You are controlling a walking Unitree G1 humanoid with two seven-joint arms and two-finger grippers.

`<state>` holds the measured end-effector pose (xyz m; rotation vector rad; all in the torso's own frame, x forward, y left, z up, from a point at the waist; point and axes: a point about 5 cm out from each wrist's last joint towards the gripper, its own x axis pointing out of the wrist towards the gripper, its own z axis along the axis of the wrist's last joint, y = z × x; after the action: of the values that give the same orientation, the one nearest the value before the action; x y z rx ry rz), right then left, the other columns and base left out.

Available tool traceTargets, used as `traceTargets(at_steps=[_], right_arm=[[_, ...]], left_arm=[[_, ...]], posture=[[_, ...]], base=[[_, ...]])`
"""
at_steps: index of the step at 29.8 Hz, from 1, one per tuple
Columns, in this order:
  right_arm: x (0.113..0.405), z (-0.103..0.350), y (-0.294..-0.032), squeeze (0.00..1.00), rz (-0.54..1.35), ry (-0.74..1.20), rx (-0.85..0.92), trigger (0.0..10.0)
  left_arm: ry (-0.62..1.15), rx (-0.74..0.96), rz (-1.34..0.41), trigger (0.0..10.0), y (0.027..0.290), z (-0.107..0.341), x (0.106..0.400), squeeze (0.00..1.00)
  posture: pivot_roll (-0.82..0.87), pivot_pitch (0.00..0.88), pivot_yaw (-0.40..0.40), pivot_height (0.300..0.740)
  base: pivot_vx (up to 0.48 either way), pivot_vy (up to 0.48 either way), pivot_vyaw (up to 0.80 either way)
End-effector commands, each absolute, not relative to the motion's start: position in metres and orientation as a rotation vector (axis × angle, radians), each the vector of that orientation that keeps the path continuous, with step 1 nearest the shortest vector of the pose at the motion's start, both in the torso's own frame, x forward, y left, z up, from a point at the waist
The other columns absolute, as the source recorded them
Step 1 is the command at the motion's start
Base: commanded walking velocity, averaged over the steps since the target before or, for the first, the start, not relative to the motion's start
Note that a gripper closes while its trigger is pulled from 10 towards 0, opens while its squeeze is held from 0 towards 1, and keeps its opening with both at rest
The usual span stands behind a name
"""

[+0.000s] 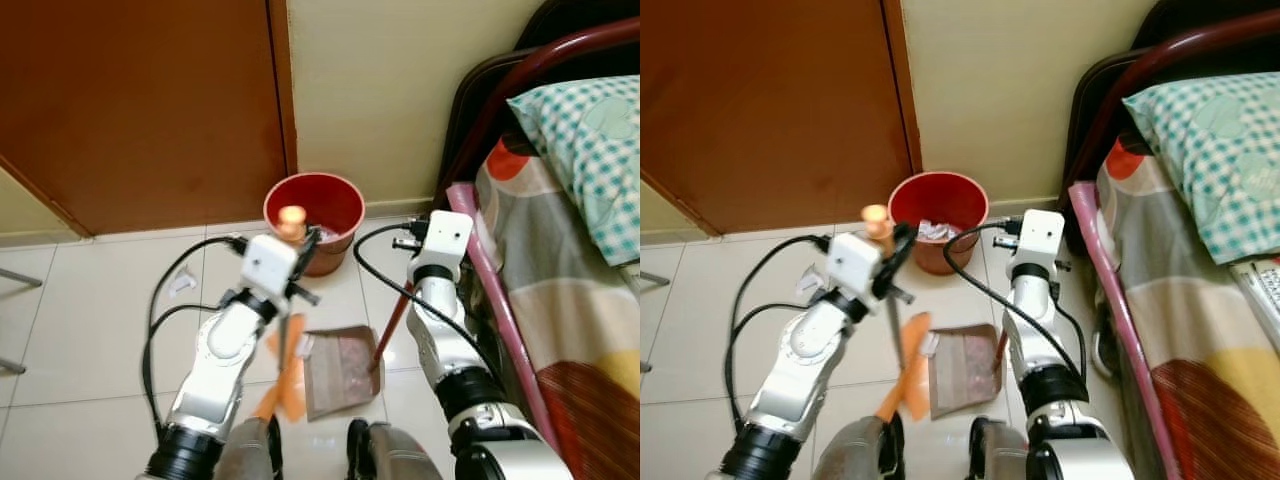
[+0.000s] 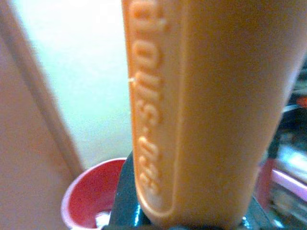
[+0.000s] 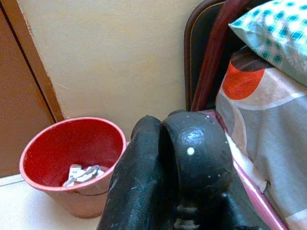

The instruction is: Sweep floor

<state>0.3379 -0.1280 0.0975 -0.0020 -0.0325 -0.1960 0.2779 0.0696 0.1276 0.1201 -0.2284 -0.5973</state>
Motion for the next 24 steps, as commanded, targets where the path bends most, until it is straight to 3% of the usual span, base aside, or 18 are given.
traceTargets(at_steps=[1, 8, 16, 20, 24], right_arm=[[0.336, 0.095, -0.127, 0.00, -0.203, -0.038, -0.017, 10.0], [0.339, 0.093, -0.130, 0.00, -0.204, -0.036, -0.024, 10.0], [0.348, 0.103, -0.121, 0.00, -0.176, -0.057, -0.011, 10.0], [0.351, 0.106, -0.126, 0.00, -0.177, -0.064, -0.015, 10.0], [0.356, 0.109, -0.139, 0.00, -0.194, -0.072, -0.026, 10.0]], left_arm=[[-0.208, 0.050, -0.644, 10.0, 0.061, 0.126, 0.273, 0.00], [-0.260, 0.010, -0.740, 10.0, 0.046, 0.146, 0.257, 0.00], [-0.317, -0.111, -0.720, 10.0, 0.038, 0.171, 0.259, 0.00], [-0.336, -0.157, -0.645, 10.0, 0.046, 0.177, 0.266, 0.00], [-0.323, -0.209, -0.402, 10.0, 0.089, 0.176, 0.290, 0.00]], posture=[[0.08, 0.298, 0.027, 0.740], [0.11, 0.287, 0.019, 0.740], [0.09, 0.240, 0.006, 0.740], [0.08, 0.219, 0.002, 0.740], [0.06, 0.168, -0.004, 0.740]], base=[[0.000, 0.000, 0.00], [0.000, 0.000, 0.00], [0.000, 0.000, 0.00], [0.000, 0.000, 0.00], [0.000, 0.000, 0.00]])
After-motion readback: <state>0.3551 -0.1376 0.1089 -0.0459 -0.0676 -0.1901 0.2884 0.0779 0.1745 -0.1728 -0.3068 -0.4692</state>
